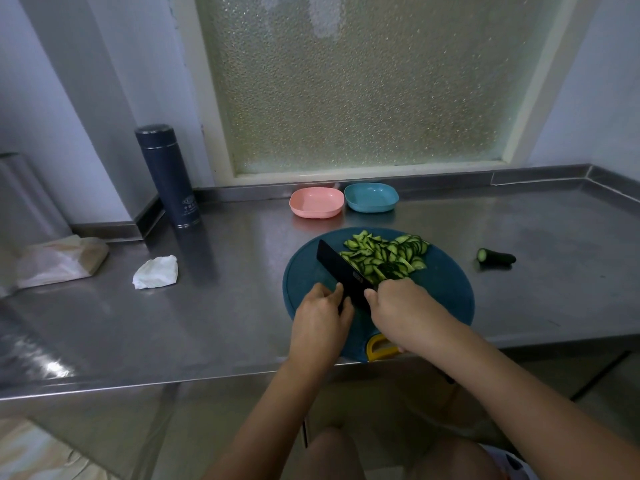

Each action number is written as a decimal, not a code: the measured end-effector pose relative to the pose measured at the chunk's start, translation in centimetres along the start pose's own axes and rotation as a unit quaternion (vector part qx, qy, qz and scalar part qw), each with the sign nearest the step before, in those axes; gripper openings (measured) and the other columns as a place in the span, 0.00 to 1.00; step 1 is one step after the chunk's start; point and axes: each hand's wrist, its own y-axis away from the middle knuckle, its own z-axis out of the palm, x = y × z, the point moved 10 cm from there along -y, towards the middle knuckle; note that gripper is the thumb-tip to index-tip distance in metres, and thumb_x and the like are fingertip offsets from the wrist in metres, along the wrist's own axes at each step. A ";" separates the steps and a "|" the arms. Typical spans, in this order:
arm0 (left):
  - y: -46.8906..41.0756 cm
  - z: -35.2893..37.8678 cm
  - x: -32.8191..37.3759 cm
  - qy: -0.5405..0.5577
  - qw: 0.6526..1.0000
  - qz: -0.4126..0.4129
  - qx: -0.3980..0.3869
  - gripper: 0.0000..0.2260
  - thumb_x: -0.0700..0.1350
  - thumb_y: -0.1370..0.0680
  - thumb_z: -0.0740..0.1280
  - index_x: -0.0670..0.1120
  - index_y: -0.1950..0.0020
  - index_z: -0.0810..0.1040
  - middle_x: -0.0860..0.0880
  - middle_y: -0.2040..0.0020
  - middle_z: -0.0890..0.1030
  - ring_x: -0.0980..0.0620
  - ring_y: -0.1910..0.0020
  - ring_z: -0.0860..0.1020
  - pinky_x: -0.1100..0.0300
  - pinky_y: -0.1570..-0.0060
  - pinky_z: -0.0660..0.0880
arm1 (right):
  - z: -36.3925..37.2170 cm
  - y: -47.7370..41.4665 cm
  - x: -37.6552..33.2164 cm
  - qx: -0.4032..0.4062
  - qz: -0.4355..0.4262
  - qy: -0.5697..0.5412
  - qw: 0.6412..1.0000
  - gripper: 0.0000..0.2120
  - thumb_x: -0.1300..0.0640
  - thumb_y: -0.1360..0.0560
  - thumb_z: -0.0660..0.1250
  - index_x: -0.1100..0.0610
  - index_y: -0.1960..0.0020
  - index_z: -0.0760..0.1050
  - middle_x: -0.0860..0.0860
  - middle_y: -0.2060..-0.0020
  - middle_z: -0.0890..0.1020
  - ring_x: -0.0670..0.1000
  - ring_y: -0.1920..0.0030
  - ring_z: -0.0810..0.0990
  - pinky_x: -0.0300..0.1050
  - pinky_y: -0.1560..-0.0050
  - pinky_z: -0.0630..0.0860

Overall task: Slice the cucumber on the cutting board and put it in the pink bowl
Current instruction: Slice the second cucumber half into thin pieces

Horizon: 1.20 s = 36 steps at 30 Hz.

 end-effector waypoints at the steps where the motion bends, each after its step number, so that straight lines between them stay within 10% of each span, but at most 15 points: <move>1: 0.0 0.0 0.0 -0.001 1.000 0.003 0.005 0.08 0.40 0.30 0.72 0.39 0.52 0.83 0.45 0.67 0.76 0.50 0.74 0.75 0.65 0.75 0.65 | 0.1 0.0 -0.2 0.003 -0.003 0.005 1.000 0.19 0.51 0.17 0.49 0.61 0.51 0.75 0.51 0.67 0.69 0.52 0.61 0.73 0.45 0.60 0.71; 13: 0.0 0.1 -0.6 0.018 1.000 -0.007 0.013 0.11 0.41 0.28 0.70 0.39 0.48 0.82 0.44 0.64 0.77 0.49 0.70 0.77 0.65 0.71 0.67 | 1.4 -1.3 -0.3 0.003 -0.003 0.000 1.000 0.19 0.52 0.17 0.50 0.62 0.49 0.75 0.58 0.52 0.79 0.53 0.58 0.72 0.44 0.59 0.67; 19: 0.0 0.0 -0.3 0.021 1.000 -0.005 0.008 0.12 0.42 0.25 0.68 0.39 0.44 0.81 0.43 0.61 0.78 0.46 0.66 0.78 0.61 0.67 0.69 | 1.0 -0.2 0.3 -0.015 0.012 -0.018 1.000 0.19 0.53 0.17 0.49 0.55 0.66 0.62 0.51 0.68 0.67 0.52 0.61 0.71 0.41 0.68 0.66; 29: 0.1 -0.2 -0.1 0.017 1.000 -0.006 0.003 0.12 0.42 0.24 0.68 0.38 0.44 0.80 0.42 0.61 0.79 0.45 0.65 0.78 0.58 0.67 0.71 | -0.1 1.0 0.2 -0.012 0.023 -0.019 0.999 0.21 0.50 0.17 0.49 0.64 0.45 0.74 0.53 0.68 0.70 0.53 0.60 0.74 0.47 0.54 0.75; 36: 0.1 -0.4 0.0 0.009 1.000 -0.001 0.012 0.07 0.40 0.27 0.70 0.38 0.53 0.82 0.44 0.67 0.77 0.47 0.72 0.76 0.62 0.72 0.68 | 0.0 1.0 0.2 -0.022 0.012 -0.018 1.000 0.15 0.52 0.16 0.49 0.58 0.55 0.70 0.52 0.69 0.69 0.52 0.60 0.73 0.40 0.67 0.69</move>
